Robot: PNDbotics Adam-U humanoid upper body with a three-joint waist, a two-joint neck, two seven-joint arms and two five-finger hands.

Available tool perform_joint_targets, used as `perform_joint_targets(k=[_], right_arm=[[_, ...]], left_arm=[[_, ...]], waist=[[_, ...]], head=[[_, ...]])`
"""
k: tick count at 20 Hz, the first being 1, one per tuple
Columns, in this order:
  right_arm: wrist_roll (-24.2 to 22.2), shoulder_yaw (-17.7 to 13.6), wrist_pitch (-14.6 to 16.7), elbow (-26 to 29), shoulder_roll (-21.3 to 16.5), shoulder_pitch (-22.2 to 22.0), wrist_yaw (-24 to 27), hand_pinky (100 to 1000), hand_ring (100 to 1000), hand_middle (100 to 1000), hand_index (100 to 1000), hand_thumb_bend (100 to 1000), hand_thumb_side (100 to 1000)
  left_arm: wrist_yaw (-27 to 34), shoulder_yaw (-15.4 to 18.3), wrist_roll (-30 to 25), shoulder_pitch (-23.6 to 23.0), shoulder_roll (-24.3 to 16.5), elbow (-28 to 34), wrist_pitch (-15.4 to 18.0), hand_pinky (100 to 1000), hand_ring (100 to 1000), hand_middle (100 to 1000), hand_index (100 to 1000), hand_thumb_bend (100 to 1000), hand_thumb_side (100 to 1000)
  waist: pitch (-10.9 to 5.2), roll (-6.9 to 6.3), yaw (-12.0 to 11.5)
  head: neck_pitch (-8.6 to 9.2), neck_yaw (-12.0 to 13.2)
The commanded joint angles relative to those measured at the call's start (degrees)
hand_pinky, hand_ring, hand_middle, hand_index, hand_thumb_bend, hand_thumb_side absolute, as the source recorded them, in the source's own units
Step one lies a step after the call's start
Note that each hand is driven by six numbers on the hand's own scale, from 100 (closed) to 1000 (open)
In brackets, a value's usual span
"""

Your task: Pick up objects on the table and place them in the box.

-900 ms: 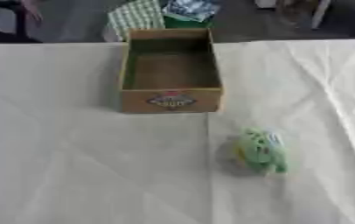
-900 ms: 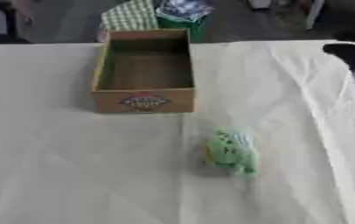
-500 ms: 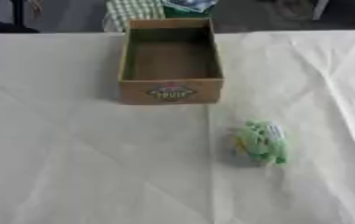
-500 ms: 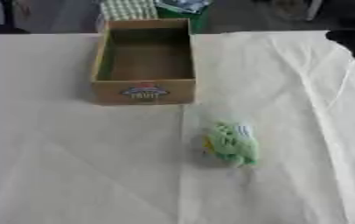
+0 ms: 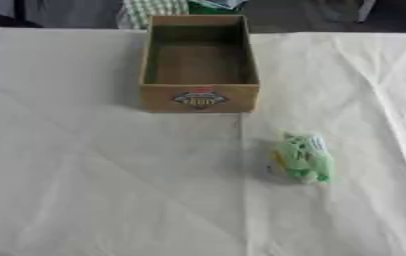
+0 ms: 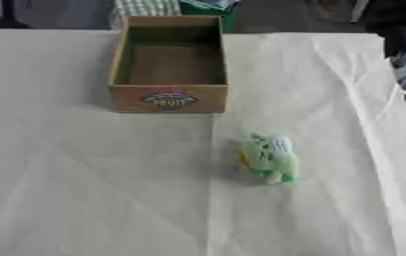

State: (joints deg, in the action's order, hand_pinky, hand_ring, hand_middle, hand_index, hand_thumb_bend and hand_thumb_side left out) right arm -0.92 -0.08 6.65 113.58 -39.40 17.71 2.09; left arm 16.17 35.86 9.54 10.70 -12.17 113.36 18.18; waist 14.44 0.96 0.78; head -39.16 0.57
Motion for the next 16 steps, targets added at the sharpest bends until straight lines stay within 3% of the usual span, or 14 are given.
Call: perform_joint_targets(k=[1, 7, 13, 16], right_arm=[[-1.84, 1.33, -0.94, 1.01, -6.21, 1.87, -2.98, 833, 778, 776, 886, 100, 663], [-5.08, 4.85, -1.07, 1.01, -14.71, 4.51, -8.21, 815, 796, 796, 878, 104, 733], [-9.30, 10.10, -2.23, 1.01, -23.12, 4.59, -13.38, 826, 810, 805, 899, 186, 729], [-10.25, 11.55, -1.31, 1.01, -27.37, 4.57, -14.10, 830, 814, 801, 902, 197, 718]], left_arm=[[-0.42, 0.63, 0.16, 0.14, -2.23, 1.24, -0.03, 796, 617, 588, 804, 159, 635], [-0.69, 0.68, 0.22, 0.09, -2.68, 1.24, -0.10, 797, 616, 588, 804, 158, 634], [-0.41, 0.30, -0.03, 0.47, -2.60, 1.24, -0.21, 798, 615, 587, 805, 158, 634], [-0.12, 0.09, -0.30, 0.67, -2.30, 1.24, -0.31, 798, 615, 587, 805, 157, 633]], waist=[[-1.00, 0.26, 0.16], [-1.05, 0.97, 0.20], [-0.90, 1.06, -0.75], [-0.79, 0.89, -1.31]], head=[[0.32, 0.41], [0.82, 0.52], [1.72, -0.67], [2.09, -1.60]])
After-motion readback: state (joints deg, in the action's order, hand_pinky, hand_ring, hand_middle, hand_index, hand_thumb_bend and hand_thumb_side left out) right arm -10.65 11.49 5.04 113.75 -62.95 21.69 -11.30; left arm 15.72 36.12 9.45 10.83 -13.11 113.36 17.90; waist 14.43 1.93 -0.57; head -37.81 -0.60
